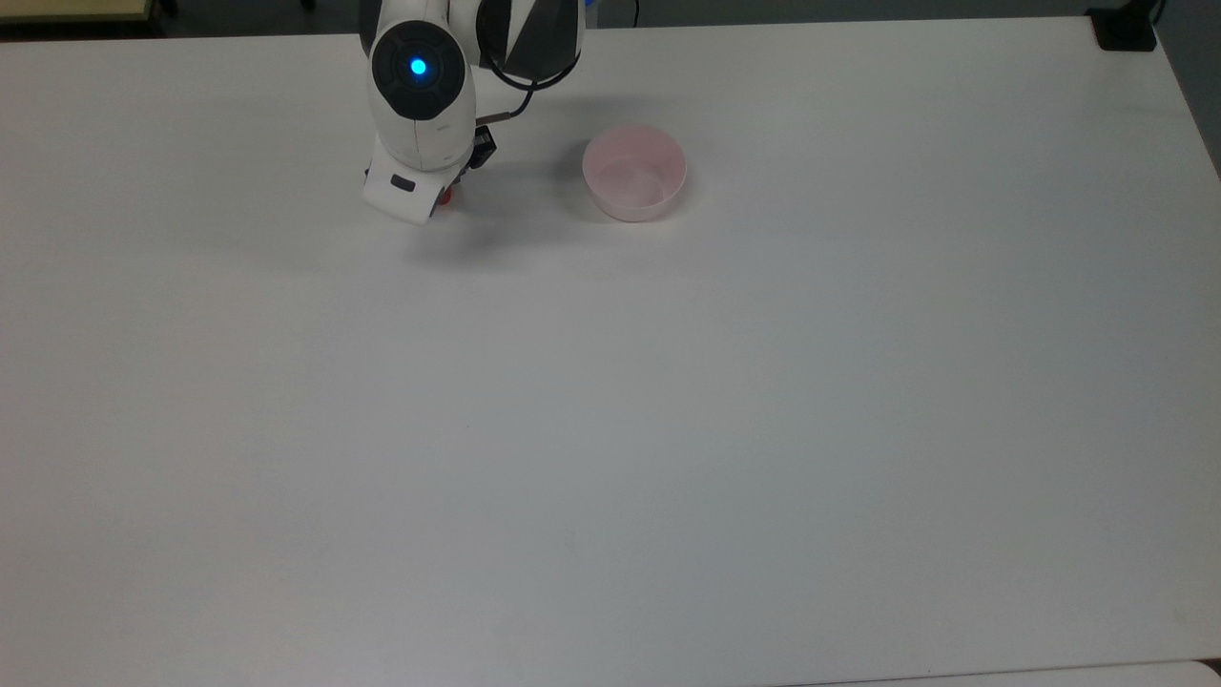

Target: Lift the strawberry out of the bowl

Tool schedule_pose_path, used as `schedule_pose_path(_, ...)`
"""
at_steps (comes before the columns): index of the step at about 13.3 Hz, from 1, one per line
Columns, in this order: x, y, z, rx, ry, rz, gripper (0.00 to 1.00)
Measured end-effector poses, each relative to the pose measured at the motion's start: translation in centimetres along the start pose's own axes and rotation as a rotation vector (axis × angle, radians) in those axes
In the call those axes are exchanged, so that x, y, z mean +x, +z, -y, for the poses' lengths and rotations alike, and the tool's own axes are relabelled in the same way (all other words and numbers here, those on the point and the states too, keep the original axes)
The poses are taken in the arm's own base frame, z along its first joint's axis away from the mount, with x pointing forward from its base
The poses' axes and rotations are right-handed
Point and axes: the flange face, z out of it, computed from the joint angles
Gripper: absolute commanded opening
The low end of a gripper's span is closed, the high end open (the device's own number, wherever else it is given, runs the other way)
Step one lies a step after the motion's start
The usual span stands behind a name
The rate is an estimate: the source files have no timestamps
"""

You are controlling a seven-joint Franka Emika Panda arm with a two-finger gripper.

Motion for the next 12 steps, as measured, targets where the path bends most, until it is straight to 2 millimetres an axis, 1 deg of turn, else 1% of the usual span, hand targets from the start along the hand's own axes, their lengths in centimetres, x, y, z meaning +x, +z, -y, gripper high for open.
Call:
schedule_pose_path(2,0.0,-0.4,-0.1,-0.003,0.034,-0.008,1.0)
schedule_pose_path(3,0.0,-1.3,-0.1,-0.007,0.077,-0.02,1.0)
schedule_pose_path(5,-0.3,-6.7,0.3,-0.017,0.181,-0.062,1.0)
schedule_pose_path(6,-0.8,-12.2,1.2,-0.03,0.222,-0.11,1.0)
schedule_pose_path(7,-2.1,-18.3,2.1,-0.04,0.254,-0.16,1.0)
schedule_pose_path(8,-3.9,-23.2,2.5,-0.041,0.274,-0.21,1.0)
schedule_pose_path(9,-5.0,-25.6,2.6,-0.035,0.289,-0.247,1.0)
schedule_pose_path(10,-5.8,-27.2,2.5,-0.024,0.311,-0.28,1.0)
schedule_pose_path(11,-6.5,-28.1,2.2,-0.009,0.337,-0.307,1.0)
schedule_pose_path(12,-6.9,-28.5,1.9,0.012,0.361,-0.323,1.0)
